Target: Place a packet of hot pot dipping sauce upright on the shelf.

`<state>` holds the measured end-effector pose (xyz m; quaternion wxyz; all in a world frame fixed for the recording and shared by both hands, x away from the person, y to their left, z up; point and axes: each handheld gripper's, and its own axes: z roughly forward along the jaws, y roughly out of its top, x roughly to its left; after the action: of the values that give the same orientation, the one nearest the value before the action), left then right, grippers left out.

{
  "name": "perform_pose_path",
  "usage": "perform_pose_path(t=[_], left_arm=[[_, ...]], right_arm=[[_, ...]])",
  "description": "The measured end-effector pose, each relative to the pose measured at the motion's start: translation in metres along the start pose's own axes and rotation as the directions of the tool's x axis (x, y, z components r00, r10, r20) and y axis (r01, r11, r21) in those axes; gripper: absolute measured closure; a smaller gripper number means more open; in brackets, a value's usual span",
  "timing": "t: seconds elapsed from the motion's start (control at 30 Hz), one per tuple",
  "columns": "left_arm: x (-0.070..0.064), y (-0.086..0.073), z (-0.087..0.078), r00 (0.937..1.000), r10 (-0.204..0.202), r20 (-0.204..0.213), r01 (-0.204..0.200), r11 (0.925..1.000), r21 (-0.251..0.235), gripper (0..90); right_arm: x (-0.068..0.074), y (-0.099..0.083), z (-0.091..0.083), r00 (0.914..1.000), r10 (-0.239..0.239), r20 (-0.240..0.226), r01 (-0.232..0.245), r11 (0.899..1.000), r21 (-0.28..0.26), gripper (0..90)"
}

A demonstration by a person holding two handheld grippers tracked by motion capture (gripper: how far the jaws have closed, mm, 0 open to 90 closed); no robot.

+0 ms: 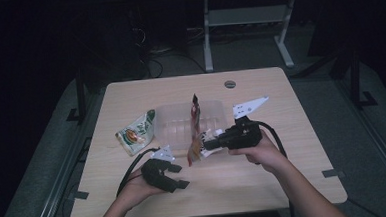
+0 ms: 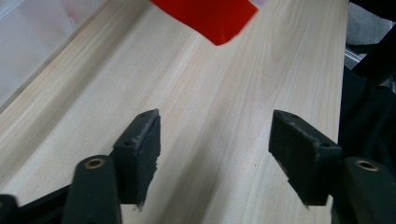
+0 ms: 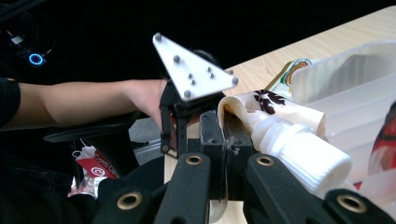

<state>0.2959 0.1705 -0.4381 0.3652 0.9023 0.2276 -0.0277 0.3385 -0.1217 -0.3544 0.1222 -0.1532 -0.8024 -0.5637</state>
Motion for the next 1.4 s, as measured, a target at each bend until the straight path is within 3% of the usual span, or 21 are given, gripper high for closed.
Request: perform_pose_path(t=[0.5, 0.8, 1.4], left_arm=[[0.001, -0.002, -0.003, 1.0000, 0.003, 0.002, -0.003, 0.9999, -0.010, 27.6], [0.001, -0.002, -0.002, 0.9999, 0.007, 0.007, -0.007, 1.0000, -0.006, 23.8], [0.001, -0.003, 0.001, 0.9997, 0.024, 0.010, -0.024, 0.9995, 0.019, 22.0]], right_arm=[[-0.017, 0.043, 0.014, 0.9995, -0.031, 0.000, 0.031, 0.999, -0.015, 89.5], [-0.032, 0.066, 0.028, 0.9983, -0.052, 0.026, 0.052, 0.999, 0.004, 89.4], [-0.064, 0.082, 0.067, 0.9980, -0.014, 0.061, 0.012, 1.000, 0.025, 89.4]])
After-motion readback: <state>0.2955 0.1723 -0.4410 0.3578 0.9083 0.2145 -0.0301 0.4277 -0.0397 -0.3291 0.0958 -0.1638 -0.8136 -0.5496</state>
